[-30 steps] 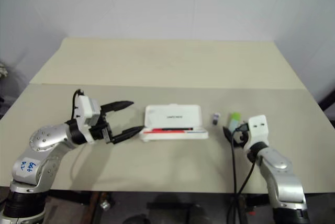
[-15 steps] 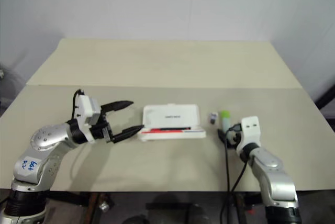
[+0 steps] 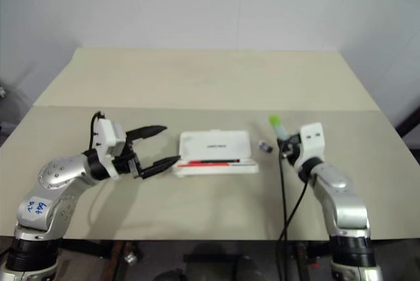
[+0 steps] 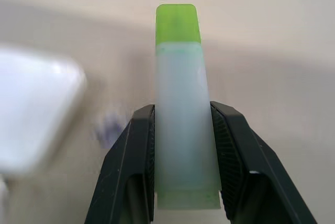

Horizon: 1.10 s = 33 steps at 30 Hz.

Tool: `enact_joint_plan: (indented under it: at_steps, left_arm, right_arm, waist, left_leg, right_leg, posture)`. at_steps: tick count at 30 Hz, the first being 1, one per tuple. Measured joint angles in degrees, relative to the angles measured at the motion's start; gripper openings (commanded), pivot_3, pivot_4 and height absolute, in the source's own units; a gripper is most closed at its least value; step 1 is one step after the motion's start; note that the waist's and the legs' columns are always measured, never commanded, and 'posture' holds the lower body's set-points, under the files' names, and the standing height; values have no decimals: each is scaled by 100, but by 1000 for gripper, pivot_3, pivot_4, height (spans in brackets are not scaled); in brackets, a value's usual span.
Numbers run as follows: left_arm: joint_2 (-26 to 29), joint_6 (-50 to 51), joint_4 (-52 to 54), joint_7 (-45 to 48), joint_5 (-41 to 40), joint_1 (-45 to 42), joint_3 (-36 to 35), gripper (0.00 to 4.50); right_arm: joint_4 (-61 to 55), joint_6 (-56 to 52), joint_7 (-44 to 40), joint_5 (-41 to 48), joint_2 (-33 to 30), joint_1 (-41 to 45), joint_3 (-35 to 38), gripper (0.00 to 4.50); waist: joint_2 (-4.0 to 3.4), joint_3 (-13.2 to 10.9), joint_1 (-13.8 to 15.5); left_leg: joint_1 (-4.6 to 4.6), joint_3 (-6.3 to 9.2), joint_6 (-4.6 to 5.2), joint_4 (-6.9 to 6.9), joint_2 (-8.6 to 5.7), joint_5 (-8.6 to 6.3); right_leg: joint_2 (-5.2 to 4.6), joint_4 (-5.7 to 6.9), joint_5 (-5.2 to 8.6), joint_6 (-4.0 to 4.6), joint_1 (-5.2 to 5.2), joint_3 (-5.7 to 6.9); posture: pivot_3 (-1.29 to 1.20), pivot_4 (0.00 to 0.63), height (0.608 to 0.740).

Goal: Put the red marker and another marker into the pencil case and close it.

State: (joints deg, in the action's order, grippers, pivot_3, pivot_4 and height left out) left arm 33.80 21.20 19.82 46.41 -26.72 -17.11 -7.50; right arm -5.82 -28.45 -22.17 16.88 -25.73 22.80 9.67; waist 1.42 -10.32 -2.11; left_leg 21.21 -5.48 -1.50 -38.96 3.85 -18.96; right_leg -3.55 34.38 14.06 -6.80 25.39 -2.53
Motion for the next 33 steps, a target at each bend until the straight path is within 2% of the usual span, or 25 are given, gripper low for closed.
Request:
enact_joint_plan:
  at_steps: [6, 13, 19, 25, 33]
  left_arm:
    - [-9, -53, 0, -8, -3, 2, 0, 4500]
    - [-15, -82, 24, -87, -5, 173, -38, 4500]
    - [-9, -82, 255, -218, -12, 364, -108, 4500]
    - [-4, -81, 304, -322, -17, 450, -147, 4500]
    - [12, -64, 440, -382, -34, 471, -158, 4500]
  right_arm:
    - [65, 159, -987, 291, -378, 551, -132, 1120]
    - [71, 188, -2656, 466, -940, 724, -916, 1120]
    - [261, 448, -3770, 424, -1378, 799, -1262, 1120]
    - [640, 967, -4468, 73, -1535, 769, -1707, 1120]
    - [755, 1358, -4883, -105, -1461, 770, -1954, 1120]
  waist:
    - [-1, 0, 35]
    - [-2, -1, 45]
    - [-2, -2, 49]
    - [-1, -2, 48]
    - [-1, -2, 46]
  left_leg:
    - [2, -1, 2, 6, 0, -1]
    - [7, -3, 7, 5, 0, -5]
    - [6, -3, 7, 5, 1, -5]
    - [5, -4, 7, -1, 2, -5]
    - [4, -4, 6, -1, 2, -5]
  right_leg:
    - [0, -12, 0, 0, 0, 2]
    - [-1, -21, -1, -2, 0, 2]
    - [-2, -23, -1, -2, 0, 3]
    - [-1, -18, -1, -2, 0, 3]
    - [-1, -17, -1, -2, 0, 3]
  posture:
    - [0, 150, 740]
    - [0, 150, 740]
    - [0, 150, 740]
    - [0, 150, 740]
    - [0, 150, 740]
